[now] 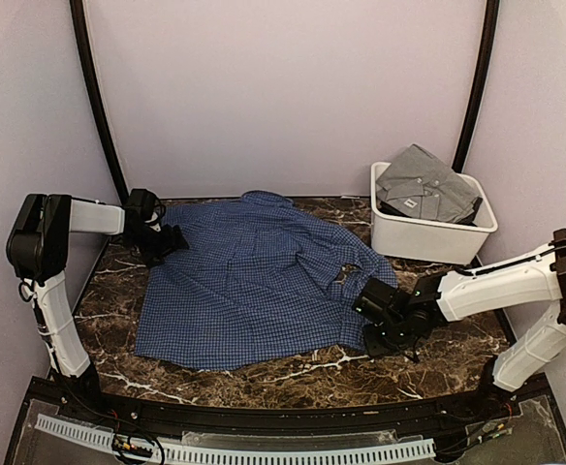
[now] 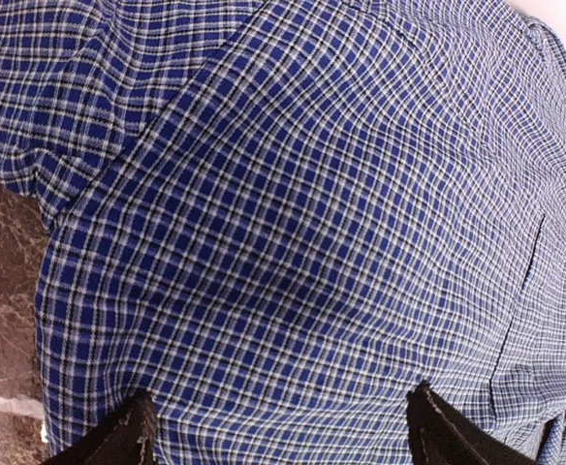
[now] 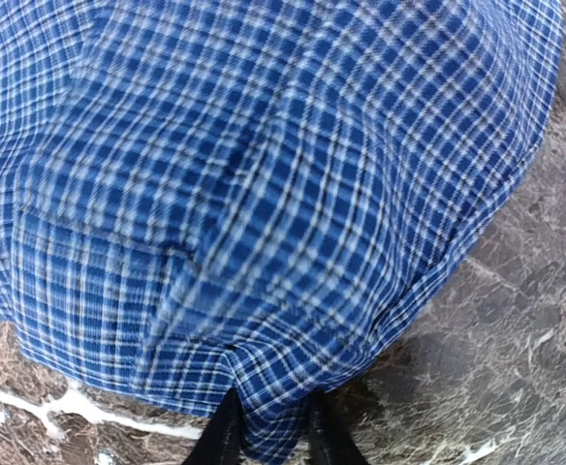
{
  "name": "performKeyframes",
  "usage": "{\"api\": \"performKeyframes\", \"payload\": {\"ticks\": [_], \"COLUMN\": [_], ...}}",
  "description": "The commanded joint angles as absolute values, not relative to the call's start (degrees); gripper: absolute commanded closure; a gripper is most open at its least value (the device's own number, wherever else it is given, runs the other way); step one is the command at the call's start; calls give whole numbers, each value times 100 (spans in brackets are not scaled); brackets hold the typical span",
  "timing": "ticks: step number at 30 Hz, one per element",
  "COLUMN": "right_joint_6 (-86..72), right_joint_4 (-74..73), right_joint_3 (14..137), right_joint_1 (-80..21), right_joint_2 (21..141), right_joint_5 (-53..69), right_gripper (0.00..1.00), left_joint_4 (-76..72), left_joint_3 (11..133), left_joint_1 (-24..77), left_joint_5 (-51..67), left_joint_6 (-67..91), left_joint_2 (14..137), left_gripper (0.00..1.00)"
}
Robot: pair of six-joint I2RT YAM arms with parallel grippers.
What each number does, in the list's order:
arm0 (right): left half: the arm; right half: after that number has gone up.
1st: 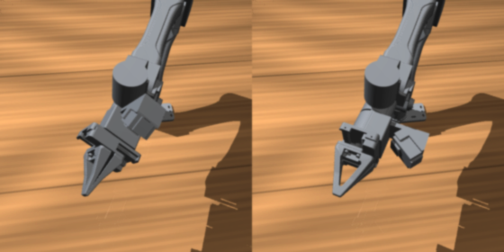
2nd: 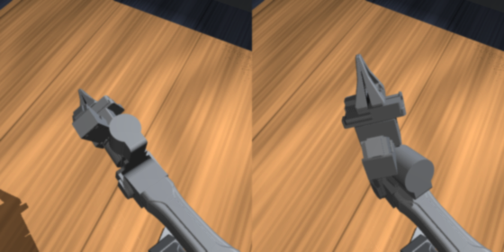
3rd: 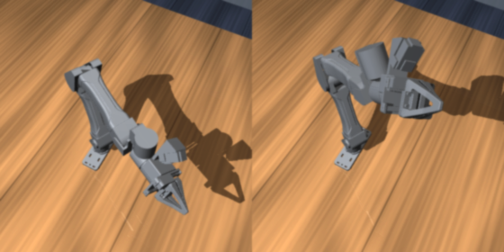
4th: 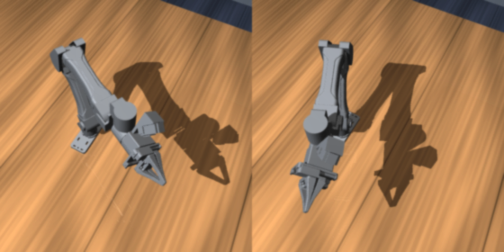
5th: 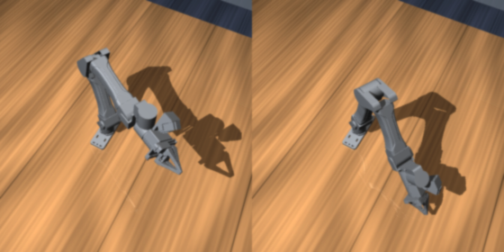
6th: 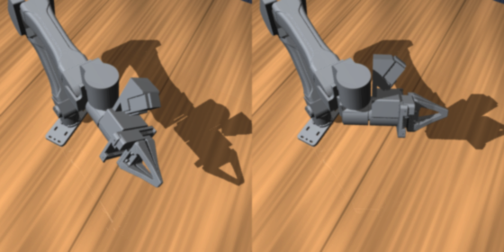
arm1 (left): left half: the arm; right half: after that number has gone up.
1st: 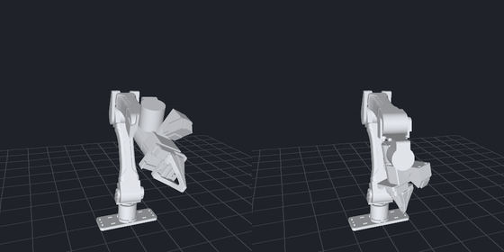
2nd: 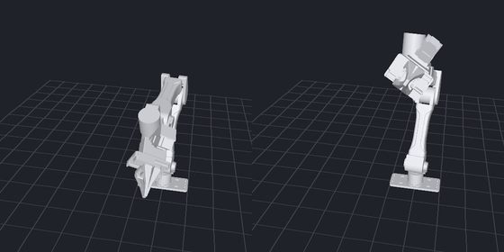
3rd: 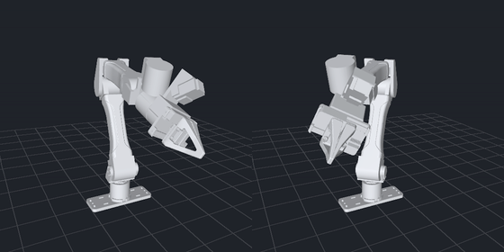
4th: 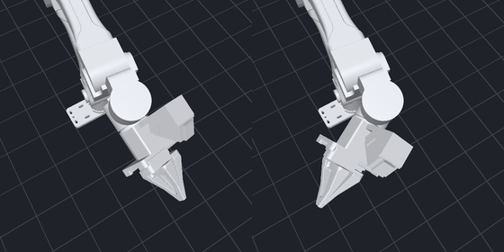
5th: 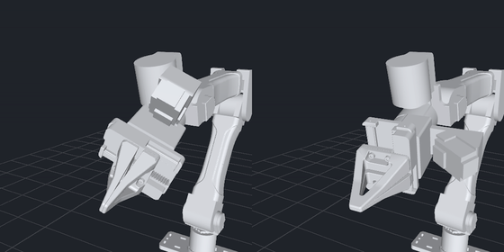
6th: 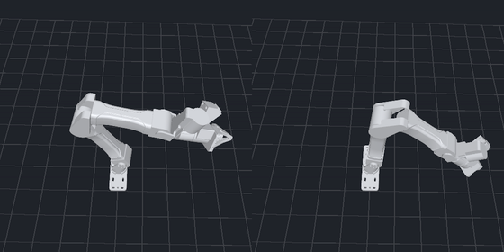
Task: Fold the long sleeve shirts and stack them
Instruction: Flatten out the crumpled shirt at the center of the board.
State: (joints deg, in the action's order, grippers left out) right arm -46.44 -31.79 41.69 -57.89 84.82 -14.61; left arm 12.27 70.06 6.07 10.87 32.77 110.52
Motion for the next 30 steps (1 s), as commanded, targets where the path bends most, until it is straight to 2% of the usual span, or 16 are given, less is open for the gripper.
{"api": "performKeyframes", "payload": {"ticks": [1,3,11,17,18,23,25,30], "right_joint_6": [-4886,-4915,-4825,-4560,-4504,-4062,-3908,-3419], "right_joint_4": [-3295,-3488,-4347,-4060,-4067,-4120,-4085,-3465], "right_joint_3": [3997,3982,4168,4503,4626,5092,5196,5118], "right_joint_1": [-5588,-5426,-4066,-3351,-3348,-3794,-4133,-5051], "right_joint_2": [8359,8136,7438,7582,7602,7352,7365,7694], "right_joint_5": [-1760,-1870,-2471,-2460,-2476,-2546,-2404,-1742], "right_gripper": [88,100,100,100,97,57,46,40], "left_joint_4": [1645,1656,1740,1812,1817,1842,1844,1986], "left_joint_3": [7047,7056,7087,7123,7131,7168,7170,7182], "left_joint_1": [632,629,628,624,617,622,625,858], "left_joint_5": [997,984,896,864,873,924,1000,1027], "left_joint_6": [3183,3175,3141,3096,3091,3053,3046,2913], "left_joint_2": [10880,10893,10907,10906,10907,10862,10821,10507], "left_gripper": [12,12,12,12,12,12,12,11]}}
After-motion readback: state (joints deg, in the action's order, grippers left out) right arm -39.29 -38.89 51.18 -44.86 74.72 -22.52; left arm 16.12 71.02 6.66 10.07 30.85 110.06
